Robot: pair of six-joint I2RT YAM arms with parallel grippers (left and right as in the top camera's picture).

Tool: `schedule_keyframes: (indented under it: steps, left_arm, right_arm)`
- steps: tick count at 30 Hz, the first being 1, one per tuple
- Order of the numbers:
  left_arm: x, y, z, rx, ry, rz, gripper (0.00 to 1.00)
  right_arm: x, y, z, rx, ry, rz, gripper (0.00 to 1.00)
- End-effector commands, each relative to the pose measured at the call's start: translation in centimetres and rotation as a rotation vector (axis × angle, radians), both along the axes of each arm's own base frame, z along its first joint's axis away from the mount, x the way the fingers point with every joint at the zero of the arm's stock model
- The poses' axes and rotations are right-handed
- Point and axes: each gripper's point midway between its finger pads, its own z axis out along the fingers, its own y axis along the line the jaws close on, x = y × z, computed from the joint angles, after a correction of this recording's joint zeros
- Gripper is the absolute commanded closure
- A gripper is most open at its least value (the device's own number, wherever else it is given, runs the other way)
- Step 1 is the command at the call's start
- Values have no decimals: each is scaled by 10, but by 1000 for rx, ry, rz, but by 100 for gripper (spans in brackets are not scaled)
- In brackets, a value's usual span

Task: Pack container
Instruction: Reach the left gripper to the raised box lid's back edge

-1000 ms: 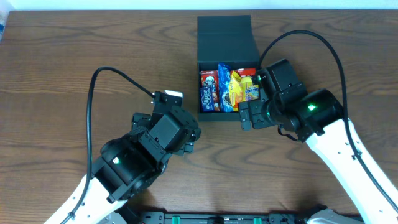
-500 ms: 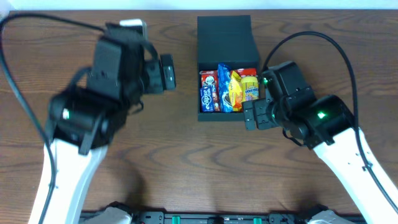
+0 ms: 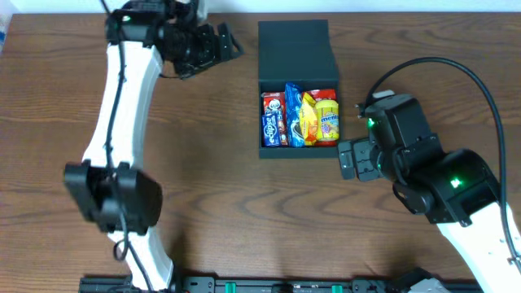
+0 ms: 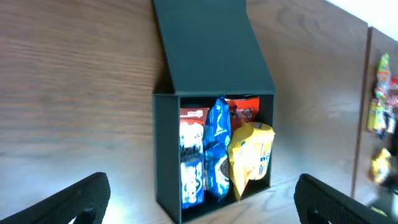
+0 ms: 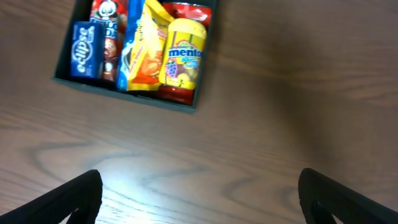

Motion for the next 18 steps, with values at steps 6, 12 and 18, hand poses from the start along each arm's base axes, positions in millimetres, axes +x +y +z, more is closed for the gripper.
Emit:
schedule_keyframes:
  steps: [6,12,18]
  left_arm:
    - [48,-10,-36,-134,-16,-18,4]
    - [98,6,-65,-232,-23,101,4]
    - [133,5,-89,-348,-12,183,4]
  right_arm:
    - [-10,-13,-43,-55,76,-75,1]
    - [-3,-9,-48,-37,53,-81,1]
    - [2,-6,-45,-22,28,-81,1]
